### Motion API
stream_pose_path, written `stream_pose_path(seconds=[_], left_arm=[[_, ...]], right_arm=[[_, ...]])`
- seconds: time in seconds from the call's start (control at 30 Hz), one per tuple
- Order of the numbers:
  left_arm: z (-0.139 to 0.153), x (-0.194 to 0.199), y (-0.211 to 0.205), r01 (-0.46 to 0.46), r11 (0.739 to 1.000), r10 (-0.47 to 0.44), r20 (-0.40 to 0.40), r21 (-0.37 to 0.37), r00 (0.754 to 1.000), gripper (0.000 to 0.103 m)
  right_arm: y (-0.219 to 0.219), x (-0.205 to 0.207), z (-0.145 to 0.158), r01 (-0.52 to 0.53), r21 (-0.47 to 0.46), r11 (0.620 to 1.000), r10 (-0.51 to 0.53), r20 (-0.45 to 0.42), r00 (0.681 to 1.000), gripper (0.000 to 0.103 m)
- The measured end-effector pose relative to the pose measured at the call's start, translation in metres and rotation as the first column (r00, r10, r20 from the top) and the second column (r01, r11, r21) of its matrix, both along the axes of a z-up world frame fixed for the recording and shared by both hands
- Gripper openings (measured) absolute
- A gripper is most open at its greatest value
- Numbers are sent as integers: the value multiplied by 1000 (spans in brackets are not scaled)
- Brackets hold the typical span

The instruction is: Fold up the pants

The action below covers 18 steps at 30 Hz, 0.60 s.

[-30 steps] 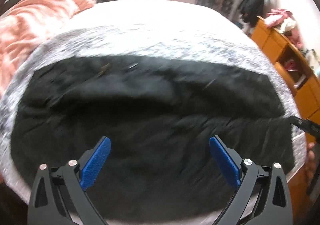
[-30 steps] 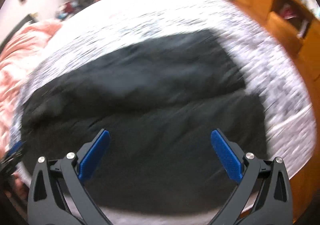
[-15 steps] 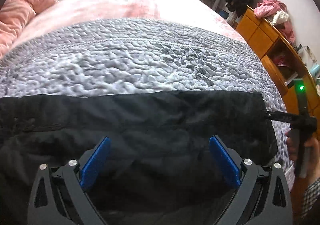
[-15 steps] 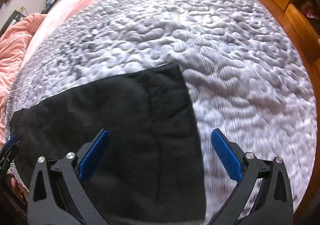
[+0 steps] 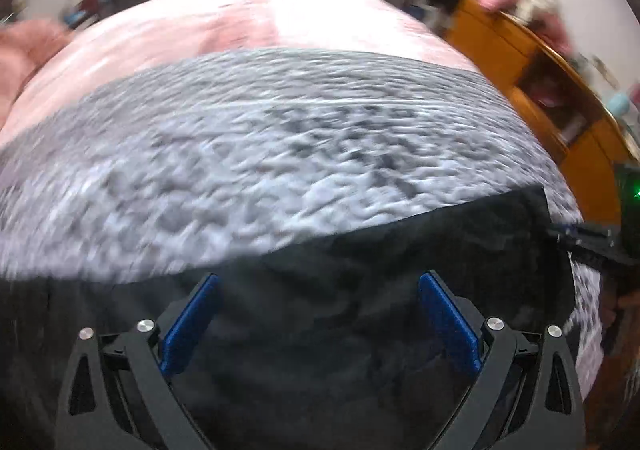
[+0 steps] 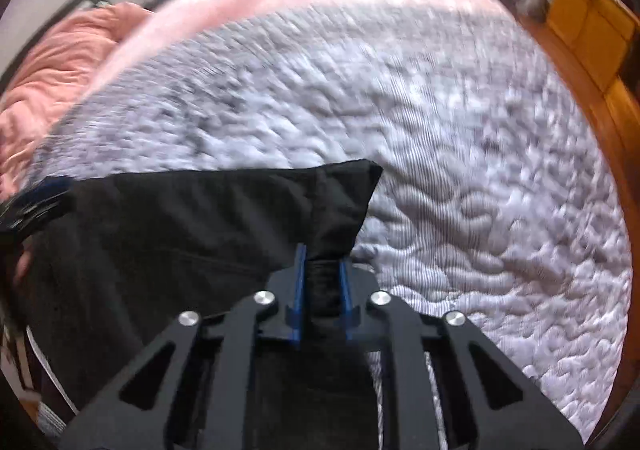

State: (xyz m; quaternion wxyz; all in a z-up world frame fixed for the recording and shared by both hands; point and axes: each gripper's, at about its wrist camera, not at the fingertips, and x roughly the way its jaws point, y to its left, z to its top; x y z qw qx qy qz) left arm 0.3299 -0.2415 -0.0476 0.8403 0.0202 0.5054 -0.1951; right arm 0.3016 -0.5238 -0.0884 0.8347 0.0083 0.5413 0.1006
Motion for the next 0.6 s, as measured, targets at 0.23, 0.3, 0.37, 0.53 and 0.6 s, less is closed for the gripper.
stream_pose_path(seconds=[0.23,0.3,0.37,0.53,0.6], left_arm=[[-11,36,-35,367,929,-369,-50,-42,928,99],[-13,42,-38,390,918,-394,-48,-77,918,99],[-14,50,-42,436,886,-450,-67,-157,890,99],[-22,61,-54,507,822,-557,-176,-261,812,99],[-27,62,-58,515,817,-570,-223,-261,791,98]], right_arm=[[-7,-29,55,-125,109,986,99,213,972,11],[-9,-34,65,-144,127,981,107,260,960,11],[-8,-35,69,-158,134,978,115,282,952,11],[-8,-38,71,-175,123,977,132,297,946,11],[-8,-38,71,-178,130,975,133,300,945,11]])
